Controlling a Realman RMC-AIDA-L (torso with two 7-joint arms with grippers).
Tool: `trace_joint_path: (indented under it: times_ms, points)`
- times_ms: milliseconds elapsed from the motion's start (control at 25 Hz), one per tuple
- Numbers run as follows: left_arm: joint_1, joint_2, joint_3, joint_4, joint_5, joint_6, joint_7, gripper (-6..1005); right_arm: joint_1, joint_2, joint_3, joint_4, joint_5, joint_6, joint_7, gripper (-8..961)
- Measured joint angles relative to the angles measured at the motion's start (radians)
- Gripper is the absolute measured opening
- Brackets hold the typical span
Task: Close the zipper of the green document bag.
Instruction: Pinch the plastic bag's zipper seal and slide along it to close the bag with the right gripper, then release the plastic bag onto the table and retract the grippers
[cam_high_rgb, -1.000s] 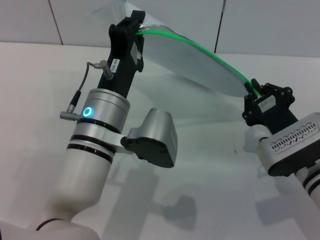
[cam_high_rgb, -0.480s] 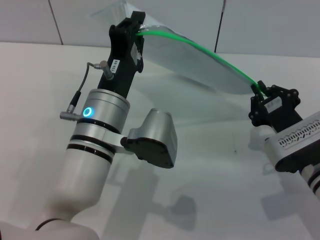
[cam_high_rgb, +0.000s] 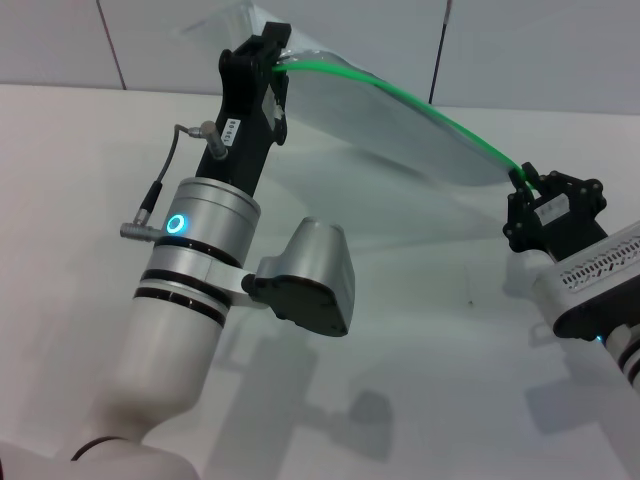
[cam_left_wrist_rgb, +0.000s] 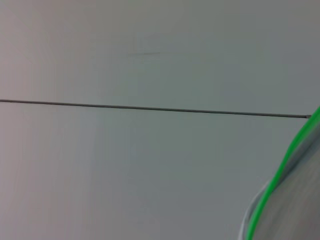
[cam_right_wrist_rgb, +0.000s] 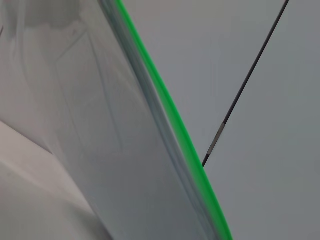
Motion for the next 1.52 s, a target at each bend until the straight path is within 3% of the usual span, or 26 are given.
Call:
trace_joint_path:
  times_ms: [440,680,880,1120,1320,1520]
  points:
    - [0.000,0.000,-0.003,-0.001,0.023,-0.012,-0.023,130,0.000,0.005,0.000,-0.011,0.009,0.001,-0.008,81]
    - [-0.001,-0.002,-0.005,-0.002,0.045,-0.013,-0.074,131,-0.004,0.008,0.000,-0.014,0.010,0.043,-0.011,124]
    - [-0.002,-0.002,-0.005,-0.003,0.052,-0.014,-0.090,133,-0.007,0.009,-0.001,-0.013,0.049,0.073,-0.012,232]
    - [-0.006,-0.002,-0.005,-0.005,0.060,-0.048,-0.119,321,-0.008,0.010,-0.005,-0.014,0.072,0.092,-0.015,362]
    - [-0.006,-0.002,-0.005,-0.005,0.062,-0.050,-0.120,568,-0.009,0.011,-0.005,-0.014,0.078,0.093,-0.015,614]
    - [-0.005,-0.002,-0.005,-0.005,0.062,-0.064,-0.132,595,-0.009,0.011,-0.011,-0.014,0.099,0.116,-0.015,719]
